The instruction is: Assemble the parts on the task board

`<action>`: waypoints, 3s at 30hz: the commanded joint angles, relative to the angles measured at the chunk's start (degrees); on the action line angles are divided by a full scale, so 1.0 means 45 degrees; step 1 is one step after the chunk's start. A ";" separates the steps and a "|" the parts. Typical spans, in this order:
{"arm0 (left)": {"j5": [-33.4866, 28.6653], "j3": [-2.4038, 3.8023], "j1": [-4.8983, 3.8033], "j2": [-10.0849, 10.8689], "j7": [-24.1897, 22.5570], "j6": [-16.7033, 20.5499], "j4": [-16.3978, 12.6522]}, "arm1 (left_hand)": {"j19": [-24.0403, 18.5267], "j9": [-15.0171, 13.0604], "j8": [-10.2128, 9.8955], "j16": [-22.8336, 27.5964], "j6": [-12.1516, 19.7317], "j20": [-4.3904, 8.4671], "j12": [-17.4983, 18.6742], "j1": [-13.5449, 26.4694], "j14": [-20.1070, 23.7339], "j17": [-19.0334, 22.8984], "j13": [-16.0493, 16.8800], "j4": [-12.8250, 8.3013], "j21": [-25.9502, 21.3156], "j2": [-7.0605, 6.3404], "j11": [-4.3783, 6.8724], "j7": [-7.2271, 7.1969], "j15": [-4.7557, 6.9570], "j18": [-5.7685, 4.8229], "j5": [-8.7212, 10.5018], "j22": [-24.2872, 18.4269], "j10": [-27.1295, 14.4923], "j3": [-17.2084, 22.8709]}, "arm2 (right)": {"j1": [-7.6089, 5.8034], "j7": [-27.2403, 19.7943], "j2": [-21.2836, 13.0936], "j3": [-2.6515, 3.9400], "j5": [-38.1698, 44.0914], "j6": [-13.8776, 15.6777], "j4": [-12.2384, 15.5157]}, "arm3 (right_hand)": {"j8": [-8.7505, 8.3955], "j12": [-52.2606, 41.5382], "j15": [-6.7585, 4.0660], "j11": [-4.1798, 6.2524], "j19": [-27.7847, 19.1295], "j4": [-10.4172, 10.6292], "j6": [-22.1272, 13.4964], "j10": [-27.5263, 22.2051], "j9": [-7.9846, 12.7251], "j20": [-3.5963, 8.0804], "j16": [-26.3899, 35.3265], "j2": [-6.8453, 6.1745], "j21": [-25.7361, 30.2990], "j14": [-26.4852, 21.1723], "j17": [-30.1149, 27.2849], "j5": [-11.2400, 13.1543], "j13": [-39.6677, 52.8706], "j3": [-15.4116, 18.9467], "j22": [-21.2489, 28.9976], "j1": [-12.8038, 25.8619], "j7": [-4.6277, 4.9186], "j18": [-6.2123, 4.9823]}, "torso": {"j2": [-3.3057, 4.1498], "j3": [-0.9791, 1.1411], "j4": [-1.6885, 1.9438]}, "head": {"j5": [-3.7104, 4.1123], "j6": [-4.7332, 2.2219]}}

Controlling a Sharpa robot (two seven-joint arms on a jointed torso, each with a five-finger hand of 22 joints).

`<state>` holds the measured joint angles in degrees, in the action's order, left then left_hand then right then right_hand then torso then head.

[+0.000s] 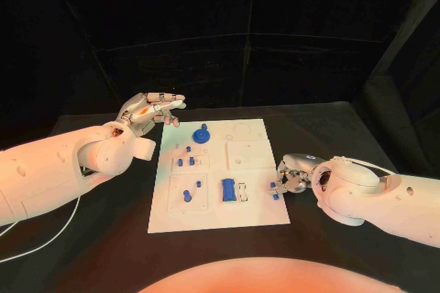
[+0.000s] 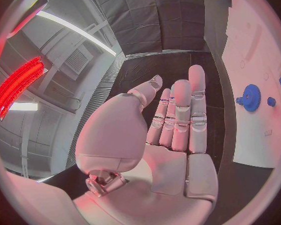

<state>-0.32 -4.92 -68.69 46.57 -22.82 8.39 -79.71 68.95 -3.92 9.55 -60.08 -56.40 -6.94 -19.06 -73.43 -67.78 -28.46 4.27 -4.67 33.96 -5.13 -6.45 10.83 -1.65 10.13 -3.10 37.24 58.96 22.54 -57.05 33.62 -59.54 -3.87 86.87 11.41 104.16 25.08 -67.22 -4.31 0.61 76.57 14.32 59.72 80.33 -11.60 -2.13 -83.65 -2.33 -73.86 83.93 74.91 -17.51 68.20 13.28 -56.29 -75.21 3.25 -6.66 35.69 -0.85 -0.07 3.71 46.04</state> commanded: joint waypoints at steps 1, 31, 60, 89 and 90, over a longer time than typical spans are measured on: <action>-0.0012 0.0005 -0.0017 0.0010 -0.0031 -0.0170 -0.0016 | -0.0013 0.0013 0.0081 0.0062 0.0138 -0.0057 -0.0096 0.0034 0.0070 0.0025 -0.0019 0.0000 -0.0061 0.0132 -0.0036 0.0002 0.0005 0.0066 -0.0028 -0.0019 -0.0113 -0.0053 | 0.0013 0.0150 0.0063 -0.0013 0.0286 -0.0627 -0.0002 | 0.0056 0.0069 -0.0078 0.0091 -0.0030 -0.0120 0.0040 -0.0016 -0.0033 0.0073 0.0075 0.0015 0.0062 0.0804 0.0522 0.0114 -0.0003 0.0031 0.0021 -0.0219 0.0016 0.0102 | -0.0006 -0.0005 0.0007 | 0.0011 0.0024; -0.0012 0.0004 -0.0006 -0.0039 -0.0032 -0.0189 0.0009 | -0.0019 0.0010 0.0097 0.0060 0.0159 -0.0066 -0.0124 0.0048 0.0084 0.0047 -0.0018 0.0015 -0.0079 0.0149 -0.0045 0.0011 -0.0005 0.0065 -0.0028 -0.0034 -0.0146 -0.0080 | 0.0024 0.0095 0.0095 -0.0001 -0.0390 0.1662 0.0770 | -0.1036 0.0350 -0.0096 0.0074 0.0094 -0.1000 -0.0031 -0.0054 -0.0174 0.0114 0.0086 0.0148 0.0051 0.0841 0.0668 0.1181 0.0072 -0.4670 -0.0156 -0.1612 0.0073 0.0131 | -0.0025 -0.0017 0.0004 | -0.0044 -0.0066; -0.0012 0.0003 -0.0006 -0.0043 -0.0011 -0.0214 -0.0011 | -0.0020 0.0009 0.0103 0.0058 0.0169 -0.0068 -0.0136 0.0034 0.0089 0.0056 -0.0018 0.0008 -0.0085 0.0156 -0.0044 0.0009 -0.0006 0.0066 -0.0031 -0.0039 -0.0159 -0.0083 | 0.0020 0.0174 0.1713 0.0002 -0.2342 0.1633 0.0196 | -0.1020 -0.0179 -0.0149 0.0161 0.0379 -0.0597 0.0335 0.0316 -0.0559 0.0154 -0.0243 -0.0829 -0.0310 0.0967 0.1261 0.1220 0.0587 -0.6580 -0.0835 -0.0088 -0.0035 0.0242 | 0.0004 -0.0023 0.0027 | -0.0178 0.0045; -0.0012 0.0003 -0.0007 -0.0045 0.0182 -0.0336 -0.0021 | -0.0021 0.0009 0.0110 0.0055 0.0184 -0.0069 -0.0150 0.0001 0.0096 0.0067 -0.0018 -0.0010 -0.0093 0.0170 -0.0044 0.0010 -0.0005 0.0069 -0.0033 -0.0046 -0.0181 -0.0077 | 0.0019 0.0600 0.2316 0.0003 -0.2252 0.1185 -0.0229 | -0.0652 -0.0371 -0.0240 0.0273 0.0428 0.0083 0.0792 0.0497 -0.1014 0.0255 -0.0403 -0.1202 -0.0463 0.0998 0.1531 0.0328 0.0835 -0.5673 -0.1072 0.1807 -0.0185 0.0277 | 0.0010 0.0000 0.0000 | -0.0227 0.0095; -0.0012 0.0003 -0.0007 -0.0043 0.0186 -0.0338 -0.0021 | -0.0021 0.0009 0.0110 0.0055 0.0184 -0.0069 -0.0150 0.0001 0.0096 0.0067 -0.0018 -0.0010 -0.0093 0.0170 -0.0044 0.0010 -0.0005 0.0069 -0.0033 -0.0046 -0.0181 -0.0077 | 0.0019 0.0596 0.2329 0.0003 -0.2229 0.1210 -0.0241 | -0.0648 -0.0367 -0.0235 0.0264 0.0424 0.0148 0.0783 0.0496 -0.1033 0.0251 -0.0401 -0.1245 -0.0461 0.0997 0.1529 0.0281 0.0837 -0.5511 -0.1070 0.1950 -0.0174 0.0277 | 0.0006 -0.0003 -0.0001 | -0.0230 0.0098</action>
<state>-0.32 -4.93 -68.65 46.39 -22.08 7.79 -79.71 68.95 -3.92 9.78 -60.08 -55.99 -6.94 -19.37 -73.22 -67.78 -28.21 4.28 -4.67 33.74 -4.92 -6.55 10.84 -1.65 10.13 -3.10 37.13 58.44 22.54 -56.90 36.25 -49.17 -3.85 76.66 16.94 103.09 22.42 -68.77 -5.04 1.95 78.44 14.79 63.14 82.30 -16.20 -1.13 -85.20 -7.85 -75.60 84.04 74.91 -16.00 71.91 -12.07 -61.10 -67.05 1.98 -5.76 35.71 -0.84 -0.06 2.73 46.41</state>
